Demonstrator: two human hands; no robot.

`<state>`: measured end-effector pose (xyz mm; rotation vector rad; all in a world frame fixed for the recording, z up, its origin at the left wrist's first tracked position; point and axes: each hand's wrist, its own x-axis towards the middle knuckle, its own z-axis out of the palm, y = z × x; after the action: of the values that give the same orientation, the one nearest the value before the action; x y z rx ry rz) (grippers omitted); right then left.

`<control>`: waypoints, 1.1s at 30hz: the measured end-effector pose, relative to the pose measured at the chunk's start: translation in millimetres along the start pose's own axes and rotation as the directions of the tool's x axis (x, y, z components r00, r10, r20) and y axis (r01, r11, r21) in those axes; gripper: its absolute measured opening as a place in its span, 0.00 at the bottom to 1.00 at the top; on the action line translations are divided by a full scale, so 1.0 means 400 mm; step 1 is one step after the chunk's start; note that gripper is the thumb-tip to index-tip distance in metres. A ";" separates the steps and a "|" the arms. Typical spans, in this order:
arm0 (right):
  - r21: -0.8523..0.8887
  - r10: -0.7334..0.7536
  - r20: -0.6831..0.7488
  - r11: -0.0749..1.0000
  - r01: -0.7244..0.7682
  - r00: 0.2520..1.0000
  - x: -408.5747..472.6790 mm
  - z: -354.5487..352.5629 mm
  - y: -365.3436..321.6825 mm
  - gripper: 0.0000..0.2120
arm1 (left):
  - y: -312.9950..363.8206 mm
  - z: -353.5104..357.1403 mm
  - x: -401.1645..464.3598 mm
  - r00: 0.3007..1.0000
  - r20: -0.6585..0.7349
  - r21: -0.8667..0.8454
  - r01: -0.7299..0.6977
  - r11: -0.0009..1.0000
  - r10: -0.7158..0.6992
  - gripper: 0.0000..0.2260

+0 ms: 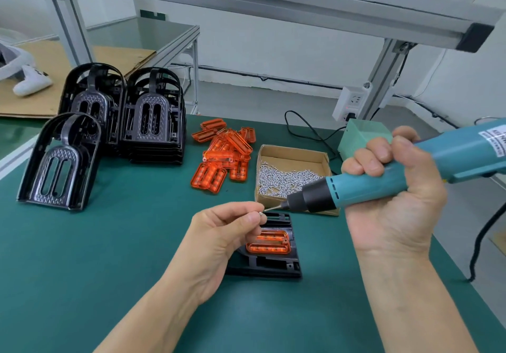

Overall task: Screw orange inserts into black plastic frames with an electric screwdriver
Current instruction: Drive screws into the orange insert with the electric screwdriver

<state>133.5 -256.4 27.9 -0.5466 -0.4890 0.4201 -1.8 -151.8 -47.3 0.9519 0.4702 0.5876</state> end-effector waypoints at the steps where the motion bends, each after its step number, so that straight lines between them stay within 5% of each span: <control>1: -0.001 0.000 0.000 1.000 0.000 1.000 -0.002 0.001 -0.001 0.05 | -0.002 0.002 -0.003 1.000 0.003 -0.014 0.002 1.000 -0.002 0.08; 20: -0.052 -0.082 0.013 0.995 0.083 0.997 -0.019 0.000 -0.007 0.07 | -0.029 0.052 -0.024 0.998 -0.063 -0.144 -0.030 0.989 0.021 0.05; 28: -0.097 -0.111 0.024 0.989 0.113 0.994 -0.022 -0.017 -0.004 0.07 | -0.053 0.052 -0.012 0.997 -0.047 -0.040 -0.059 0.997 0.057 0.07; 33: -0.124 -0.096 0.030 0.987 0.099 0.995 -0.001 -0.036 -0.017 0.07 | -0.039 0.017 -0.004 0.990 -0.024 0.283 -0.123 0.951 0.135 0.19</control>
<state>142.7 -267.5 21.1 -0.6367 -0.5658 0.3043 5.2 -163.9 -57.2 1.2507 0.5427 0.6724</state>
